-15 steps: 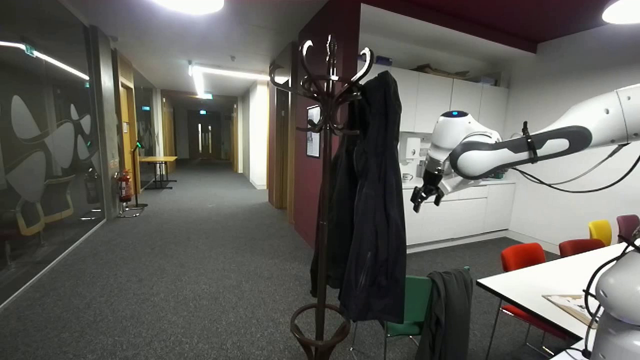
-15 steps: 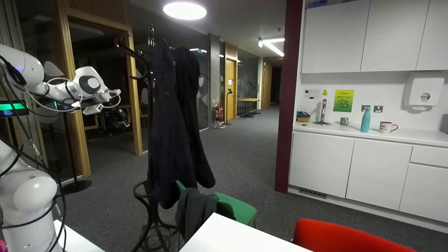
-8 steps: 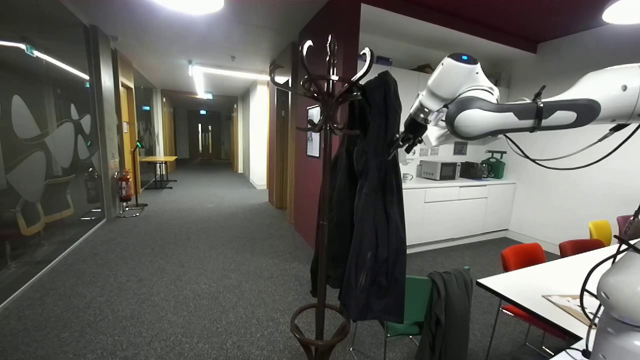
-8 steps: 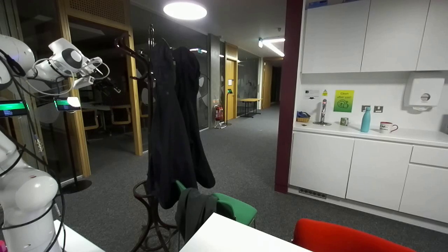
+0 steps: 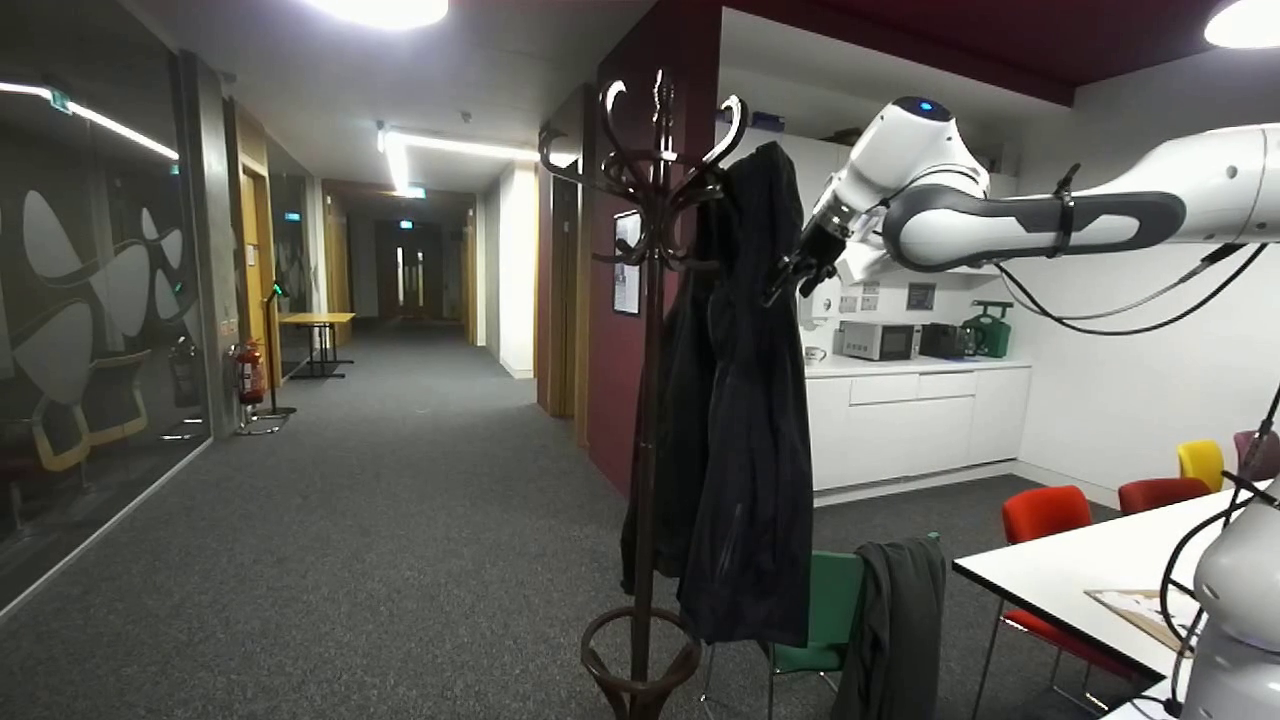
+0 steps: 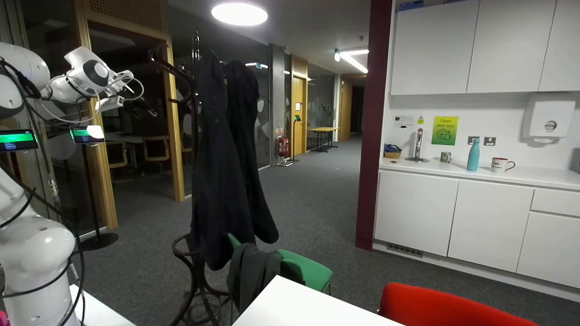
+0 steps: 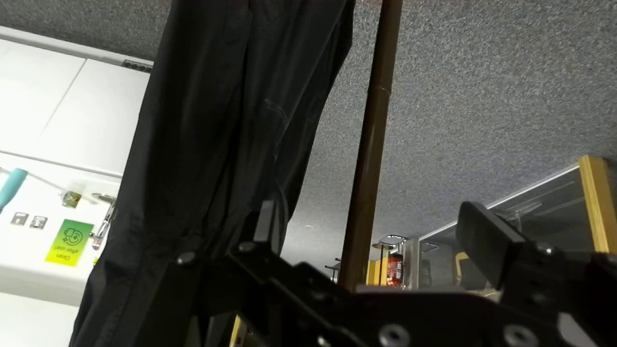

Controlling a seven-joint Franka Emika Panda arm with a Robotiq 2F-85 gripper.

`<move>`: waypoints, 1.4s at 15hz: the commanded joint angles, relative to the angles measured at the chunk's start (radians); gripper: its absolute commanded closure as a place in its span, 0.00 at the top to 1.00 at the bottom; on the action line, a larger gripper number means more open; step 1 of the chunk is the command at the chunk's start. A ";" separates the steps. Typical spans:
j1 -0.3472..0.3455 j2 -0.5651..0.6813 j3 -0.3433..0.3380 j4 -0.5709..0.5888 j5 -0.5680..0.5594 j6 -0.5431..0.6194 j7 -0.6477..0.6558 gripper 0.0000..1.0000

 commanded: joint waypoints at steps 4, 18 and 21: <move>-0.063 0.024 0.025 0.050 -0.292 0.152 0.087 1.00; 0.018 0.278 -0.012 0.388 -1.067 0.195 0.657 1.00; 0.088 0.361 -0.031 0.498 -1.108 0.170 0.713 1.00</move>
